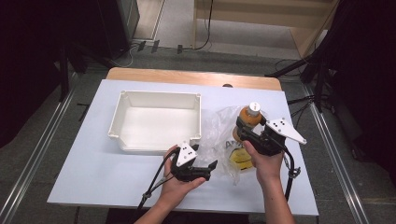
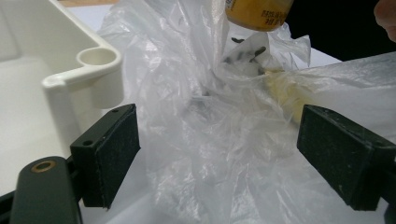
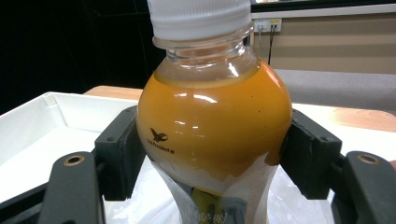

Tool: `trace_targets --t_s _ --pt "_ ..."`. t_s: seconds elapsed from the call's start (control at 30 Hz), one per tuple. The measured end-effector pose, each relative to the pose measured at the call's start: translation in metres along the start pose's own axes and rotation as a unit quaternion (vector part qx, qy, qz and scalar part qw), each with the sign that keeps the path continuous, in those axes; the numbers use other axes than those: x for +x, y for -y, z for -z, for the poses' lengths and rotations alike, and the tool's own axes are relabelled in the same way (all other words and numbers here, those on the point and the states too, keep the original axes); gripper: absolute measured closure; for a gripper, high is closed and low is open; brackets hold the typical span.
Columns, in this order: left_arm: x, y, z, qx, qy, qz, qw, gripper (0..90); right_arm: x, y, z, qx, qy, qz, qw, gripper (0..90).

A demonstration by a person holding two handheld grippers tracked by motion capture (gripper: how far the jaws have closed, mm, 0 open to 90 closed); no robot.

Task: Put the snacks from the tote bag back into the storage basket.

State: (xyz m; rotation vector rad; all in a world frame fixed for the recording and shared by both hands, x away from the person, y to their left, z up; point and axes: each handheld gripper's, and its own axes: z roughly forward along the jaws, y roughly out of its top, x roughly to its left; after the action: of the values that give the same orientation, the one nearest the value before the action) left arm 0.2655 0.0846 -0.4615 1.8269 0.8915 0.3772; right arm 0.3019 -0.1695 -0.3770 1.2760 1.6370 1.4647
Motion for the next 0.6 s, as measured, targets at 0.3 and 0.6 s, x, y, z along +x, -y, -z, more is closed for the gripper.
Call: trace_targets --t_s 0.3,0.6 --pt "0.017 0.006 0.022 -0.011 -0.002 0.008 0.9999 8.2 0.002 -0.001 0.002 0.004 -0.004 0.001 1.0000 30.4" --pt "0.049 0.013 0.054 -0.023 -0.033 0.019 0.9990 7.3 0.004 -0.003 0.005 0.007 -0.001 -0.001 1.0000 30.4"
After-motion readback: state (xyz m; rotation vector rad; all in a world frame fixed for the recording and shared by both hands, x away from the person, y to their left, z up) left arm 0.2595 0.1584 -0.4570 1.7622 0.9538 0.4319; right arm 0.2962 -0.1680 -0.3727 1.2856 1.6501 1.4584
